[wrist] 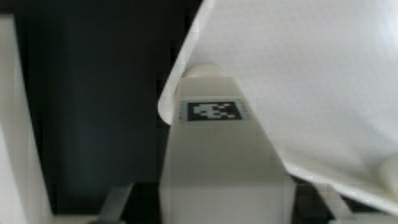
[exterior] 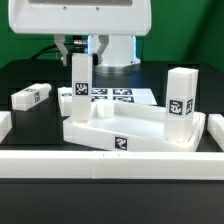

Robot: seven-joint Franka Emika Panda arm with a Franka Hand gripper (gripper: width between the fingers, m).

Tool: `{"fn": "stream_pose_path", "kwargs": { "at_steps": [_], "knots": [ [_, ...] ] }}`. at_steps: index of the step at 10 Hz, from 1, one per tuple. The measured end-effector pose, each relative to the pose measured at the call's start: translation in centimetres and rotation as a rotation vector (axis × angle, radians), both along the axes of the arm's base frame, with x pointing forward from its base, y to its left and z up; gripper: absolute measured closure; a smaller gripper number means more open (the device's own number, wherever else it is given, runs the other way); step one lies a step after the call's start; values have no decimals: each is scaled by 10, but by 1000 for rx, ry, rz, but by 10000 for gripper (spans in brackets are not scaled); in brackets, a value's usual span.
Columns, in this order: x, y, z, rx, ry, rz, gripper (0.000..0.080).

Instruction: Assemble desk

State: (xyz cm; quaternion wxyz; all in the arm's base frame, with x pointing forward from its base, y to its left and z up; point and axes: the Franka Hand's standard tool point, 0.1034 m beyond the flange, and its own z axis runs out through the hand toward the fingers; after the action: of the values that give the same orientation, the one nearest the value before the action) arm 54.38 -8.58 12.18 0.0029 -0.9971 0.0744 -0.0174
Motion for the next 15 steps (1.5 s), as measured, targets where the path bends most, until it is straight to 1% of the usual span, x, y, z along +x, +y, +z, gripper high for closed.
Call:
{"fn": "stream_pose_path", "kwargs": {
  "at_steps": [4,6,9,11,12,13,14,15],
  "knots": [
    [0,3,-1,36,0,-364,509],
    [0,4,-2,61,1,-555,509],
    [0,9,-2,77,8,-772,509],
    [1,11,-3,82,9,-849,509],
    [1,11,-3,82,9,-845,432],
    [1,11,-3,80,9,-828,263],
    [1,14,-4,74,9,-779,263],
    [2,19,-5,72,10,-740,175]
  ]
}}
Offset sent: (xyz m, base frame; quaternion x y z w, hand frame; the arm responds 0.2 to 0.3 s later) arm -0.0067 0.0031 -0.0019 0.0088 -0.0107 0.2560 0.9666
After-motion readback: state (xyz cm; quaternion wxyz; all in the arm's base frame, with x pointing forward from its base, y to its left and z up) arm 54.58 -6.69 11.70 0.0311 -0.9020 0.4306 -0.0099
